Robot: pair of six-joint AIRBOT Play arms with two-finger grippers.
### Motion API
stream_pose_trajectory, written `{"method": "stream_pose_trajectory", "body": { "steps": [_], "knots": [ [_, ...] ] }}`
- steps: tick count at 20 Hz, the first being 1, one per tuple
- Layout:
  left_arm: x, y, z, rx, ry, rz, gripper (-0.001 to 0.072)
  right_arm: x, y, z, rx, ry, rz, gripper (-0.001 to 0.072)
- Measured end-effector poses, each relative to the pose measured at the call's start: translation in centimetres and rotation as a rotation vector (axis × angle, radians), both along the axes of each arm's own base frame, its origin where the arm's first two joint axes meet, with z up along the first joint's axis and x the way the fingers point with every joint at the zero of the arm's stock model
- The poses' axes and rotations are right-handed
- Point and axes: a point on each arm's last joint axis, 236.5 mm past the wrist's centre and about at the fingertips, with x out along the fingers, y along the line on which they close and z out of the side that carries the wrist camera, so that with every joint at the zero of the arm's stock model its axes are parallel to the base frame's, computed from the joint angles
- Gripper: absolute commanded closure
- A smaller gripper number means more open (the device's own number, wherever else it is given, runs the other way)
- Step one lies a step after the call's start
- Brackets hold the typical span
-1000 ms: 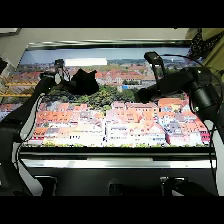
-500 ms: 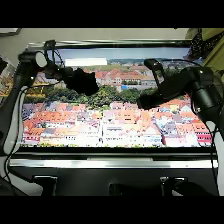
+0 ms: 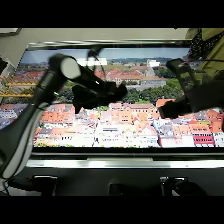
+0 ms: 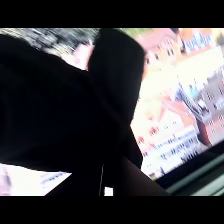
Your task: Fold the clothes and pants, and hang the long-sleeved shirts on hangers.
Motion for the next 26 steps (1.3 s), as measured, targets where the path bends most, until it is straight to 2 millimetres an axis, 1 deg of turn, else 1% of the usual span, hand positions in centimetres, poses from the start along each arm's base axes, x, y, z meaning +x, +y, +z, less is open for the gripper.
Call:
{"method": "stream_pose_trajectory", "body": {
  "steps": [1, 3, 4, 5, 6, 7, 8, 9, 10, 11, 12, 14, 15, 16, 18, 20, 22, 23, 24, 26],
  "knots": [
    [-1.4, -1.9, -2.3, 0.020, 0.042, -0.034, 0.0692, -0.4, -1.2, 0.7, -0.031, -0.024, -0.033, 0.0562],
    [-3.9, -5.0, -6.7, 0.062, 0.116, -0.092, 0.0688, -1.2, -3.3, 2.2, -0.077, -0.076, -0.091, 0.0564],
    [-5.1, -6.1, -8.6, 0.080, 0.149, -0.115, 0.0615, -1.6, -4.1, 2.8, -0.092, -0.098, -0.113, 0.0562],
    [-6.2, -7.1, -10.4, 0.094, 0.185, -0.134, 0.0401, -1.9, -4.7, 3.4, -0.101, -0.116, -0.129, 0.0562],
    [-7.1, -7.8, -11.6, 0.099, 0.215, -0.144, 0.0268, -2.1, -5.1, 3.8, -0.105, -0.133, -0.143, 0.0561],
    [-7.5, -8.0, -12.2, 0.102, 0.232, -0.147, 0.0264, -2.4, -5.3, 4.0, -0.108, -0.138, -0.147, 0.0547],
    [-7.5, -7.8, -12.4, 0.109, 0.242, -0.146, 0.0263, -2.5, -5.4, 4.1, -0.107, -0.143, -0.146, 0.0429],
    [-7.3, -7.3, -12.1, 0.110, 0.248, -0.140, 0.0263, -2.6, -5.3, 4.1, -0.106, -0.149, -0.137, 0.0272],
    [-6.9, -6.5, -11.2, 0.110, 0.247, -0.130, 0.0263, -2.4, -4.9, 4.1, -0.092, -0.156, -0.124, 0.0230],
    [-6.0, -5.0, -10.0, 0.119, 0.232, -0.112, 0.0263, -2.1, -4.1, 4.0, -0.067, -0.162, -0.101, 0.0228],
    [-4.9, -3.0, -8.7, 0.144, 0.206, -0.088, 0.0263, -1.8, -2.9, 3.9, -0.033, -0.166, -0.065, 0.0227],
    [-2.4, 2.2, -5.4, 0.200, 0.136, -0.015, 0.0264, -0.8, -0.9, 3.8, 0.026, -0.168, -0.006, 0.0226],
    [-1.2, 5.2, -3.6, 0.229, 0.101, 0.036, 0.0264, -0.2, -0.1, 3.6, 0.053, -0.167, 0.009, 0.0226],
    [0.0, 8.5, -1.7, 0.259, 0.060, 0.096, 0.0265, 0.6, 0.2, 3.4, 0.077, -0.164, 0.010, 0.0227],
    [1.4, 14.1, 1.8, 0.283, 0.005, 0.204, 0.0265, 2.5, 0.2, 2.5, 0.144, -0.144, -0.021, 0.0226],
    [2.0, 18.8, 4.6, 0.287, -0.033, 0.298, 0.0265, 4.6, -0.4, 1.1, 0.267, -0.097, -0.086, 0.0225],
    [2.2, 22.6, 6.4, 0.295, -0.059, 0.381, 0.0265, 6.0, -1.3, -1.8, 0.414, 0.003, -0.175, 0.0168],
    [2.4, 24.1, 7.0, 0.298, -0.066, 0.413, 0.0265, 6.2, -1.7, -3.8, 0.473, 0.067, -0.218, 0.0151],
    [2.4, 25.3, 7.4, 0.298, -0.071, 0.440, 0.0265, 6.0, -1.9, -6.2, 0.527, 0.143, -0.263, 0.0151],
    [2.5, 27.0, 7.9, 0.303, -0.076, 0.479, 0.0265, 4.5, -1.3, -10.9, 0.606, 0.291, -0.327, 0.0150]
  ]
}}
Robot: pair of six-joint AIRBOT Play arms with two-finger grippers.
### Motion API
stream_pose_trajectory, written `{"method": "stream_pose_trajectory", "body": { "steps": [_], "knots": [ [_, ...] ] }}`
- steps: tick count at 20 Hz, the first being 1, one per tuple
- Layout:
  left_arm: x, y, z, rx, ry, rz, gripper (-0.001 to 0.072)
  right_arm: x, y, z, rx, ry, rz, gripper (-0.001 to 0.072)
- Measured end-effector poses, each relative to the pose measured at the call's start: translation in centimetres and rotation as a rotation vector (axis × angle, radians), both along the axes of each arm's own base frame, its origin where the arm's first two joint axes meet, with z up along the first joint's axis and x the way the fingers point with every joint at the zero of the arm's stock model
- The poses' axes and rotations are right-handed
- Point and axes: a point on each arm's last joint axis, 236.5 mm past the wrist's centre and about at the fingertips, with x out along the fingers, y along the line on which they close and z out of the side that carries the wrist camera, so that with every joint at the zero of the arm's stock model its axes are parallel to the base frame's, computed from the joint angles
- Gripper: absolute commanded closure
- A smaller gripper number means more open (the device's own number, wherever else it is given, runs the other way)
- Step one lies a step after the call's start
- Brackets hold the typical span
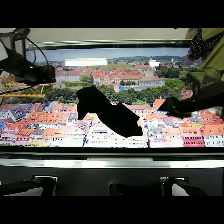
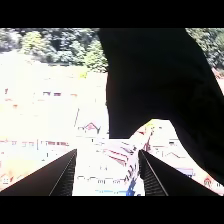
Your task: Fold the clothes and pants, and hang the long-sleeved shirts on hangers.
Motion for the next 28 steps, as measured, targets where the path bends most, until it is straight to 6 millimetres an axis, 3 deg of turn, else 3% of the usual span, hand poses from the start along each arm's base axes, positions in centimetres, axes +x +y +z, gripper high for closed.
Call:
{"method": "stream_pose_trajectory", "body": {
  "steps": [3, 5, 11, 13, 17, 20, 23, 26, 28],
  "knots": [
    [0.0, 1.2, 0.3, 0.005, -0.005, 0.026, 0.0265, -2.0, 1.8, -5.9, 0.071, 0.128, -0.050, 0.0148],
    [0.0, 1.6, 0.4, 0.005, -0.007, 0.033, 0.0266, -2.8, 3.3, -8.6, 0.082, 0.156, -0.068, 0.0118],
    [-0.1, 1.9, 0.3, 0.006, 0.002, 0.041, 0.0264, -2.9, 6.6, -13.6, 0.042, 0.163, -0.089, 0.0116],
    [-0.2, 2.0, 0.2, 0.005, 0.008, 0.044, 0.0264, -2.8, 7.1, -14.6, 0.045, 0.182, -0.105, 0.0252],
    [-0.7, 3.5, -1.0, 0.020, 0.052, 0.065, 0.0277, -2.5, 7.2, -15.7, 0.034, 0.170, -0.100, 0.0683],
    [-2.2, 5.8, -4.0, 0.037, 0.150, 0.109, 0.0278, -2.5, 7.8, -15.4, 0.054, 0.154, -0.075, 0.0683],
    [-4.1, 6.6, -8.7, -0.015, 0.255, 0.108, 0.0274, -2.8, 8.3, -14.2, 0.075, 0.132, -0.041, 0.0685],
    [-5.3, 4.6, -14.3, -0.177, 0.321, 0.055, 0.0172, -3.0, 8.6, -12.2, 0.090, 0.092, -0.013, 0.0685],
    [-5.4, 2.5, -17.6, -0.293, 0.326, 0.025, 0.0172, -3.3, 8.8, -10.9, 0.100, 0.069, 0.002, 0.0685]
  ]
}}
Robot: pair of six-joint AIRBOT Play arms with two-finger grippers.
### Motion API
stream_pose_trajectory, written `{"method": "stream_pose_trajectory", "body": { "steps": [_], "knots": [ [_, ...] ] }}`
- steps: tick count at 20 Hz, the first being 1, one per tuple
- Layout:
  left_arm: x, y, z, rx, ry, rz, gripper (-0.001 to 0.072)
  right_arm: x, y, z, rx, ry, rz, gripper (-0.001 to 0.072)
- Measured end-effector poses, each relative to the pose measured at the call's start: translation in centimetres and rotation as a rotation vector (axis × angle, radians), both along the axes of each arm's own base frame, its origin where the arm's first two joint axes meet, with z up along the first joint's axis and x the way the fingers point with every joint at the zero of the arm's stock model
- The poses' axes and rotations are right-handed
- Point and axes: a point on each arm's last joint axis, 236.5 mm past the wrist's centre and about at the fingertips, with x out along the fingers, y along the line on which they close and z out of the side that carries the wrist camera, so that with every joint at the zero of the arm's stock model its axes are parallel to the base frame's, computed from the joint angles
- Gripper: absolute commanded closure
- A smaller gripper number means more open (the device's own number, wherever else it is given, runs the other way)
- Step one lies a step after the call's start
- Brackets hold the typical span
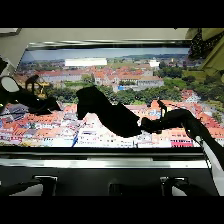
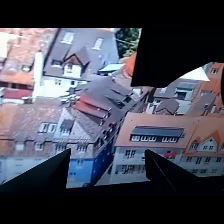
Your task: Fold the clothes and pants, and hang the long-sleeved shirts on hangers.
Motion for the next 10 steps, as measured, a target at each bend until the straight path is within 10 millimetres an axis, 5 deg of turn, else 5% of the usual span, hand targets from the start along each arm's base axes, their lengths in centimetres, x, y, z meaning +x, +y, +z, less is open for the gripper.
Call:
{"method": "stream_pose_trajectory", "body": {
  "steps": [4, 10],
  "knots": [
    [0.5, -3.3, -5.0, -0.183, 0.005, 0.002, 0.0172, -1.2, 0.5, 2.1, 0.025, -0.005, 0.028, 0.0685],
    [1.5, -5.0, -8.6, -0.280, -0.005, -0.001, 0.0174, -2.3, 0.9, 4.5, 0.043, -0.034, 0.052, 0.0684]
  ]
}}
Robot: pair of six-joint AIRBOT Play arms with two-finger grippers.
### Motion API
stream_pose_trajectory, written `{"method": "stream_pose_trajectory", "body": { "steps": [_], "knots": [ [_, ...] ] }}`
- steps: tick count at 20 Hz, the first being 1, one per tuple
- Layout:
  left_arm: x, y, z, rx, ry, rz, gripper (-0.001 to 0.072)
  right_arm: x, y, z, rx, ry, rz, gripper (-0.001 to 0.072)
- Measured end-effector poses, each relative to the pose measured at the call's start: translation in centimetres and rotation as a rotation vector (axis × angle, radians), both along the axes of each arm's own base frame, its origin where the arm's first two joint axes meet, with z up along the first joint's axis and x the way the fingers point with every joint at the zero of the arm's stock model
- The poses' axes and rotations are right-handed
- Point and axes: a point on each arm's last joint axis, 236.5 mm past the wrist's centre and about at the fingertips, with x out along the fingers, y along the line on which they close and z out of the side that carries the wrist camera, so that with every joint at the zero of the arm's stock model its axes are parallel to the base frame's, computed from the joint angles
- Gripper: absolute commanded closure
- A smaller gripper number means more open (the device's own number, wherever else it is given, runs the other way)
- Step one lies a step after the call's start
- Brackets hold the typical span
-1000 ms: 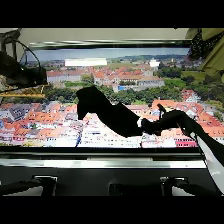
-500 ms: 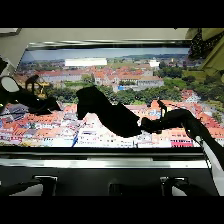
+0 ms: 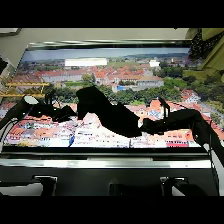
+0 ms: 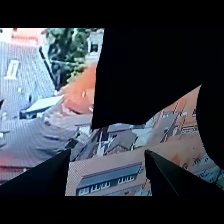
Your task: Fold the clothes and pants, and hang the long-sleeved shirts on hangers.
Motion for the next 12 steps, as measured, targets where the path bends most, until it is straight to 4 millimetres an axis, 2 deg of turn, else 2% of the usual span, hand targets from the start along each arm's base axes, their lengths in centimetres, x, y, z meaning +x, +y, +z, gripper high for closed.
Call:
{"method": "stream_pose_trajectory", "body": {
  "steps": [5, 6, 9, 10, 11, 12],
  "knots": [
    [0.9, -1.2, -1.6, -0.040, -0.012, 0.007, 0.0186, -0.3, 0.1, 1.0, 0.007, -0.013, -0.007, 0.0684],
    [1.0, -1.5, -1.8, -0.047, -0.013, 0.009, 0.0235, -0.3, 0.1, 1.2, 0.007, -0.016, -0.007, 0.0684],
    [1.6, -2.2, -2.4, -0.039, -0.033, 0.012, 0.0449, -0.4, 0.1, 1.7, 0.010, -0.029, -0.005, 0.0684],
    [1.7, -2.5, -2.6, -0.032, -0.041, 0.008, 0.0615, -0.5, 0.1, 1.9, 0.011, -0.036, -0.005, 0.0684],
    [1.8, -2.7, -2.8, -0.023, -0.048, 0.002, 0.0690, -0.4, 0.1, 2.2, 0.011, -0.045, -0.006, 0.0684],
    [1.8, -2.9, -2.9, -0.022, -0.050, -0.002, 0.0691, -0.4, 0.1, 2.4, 0.011, -0.053, -0.009, 0.0684]
  ]
}}
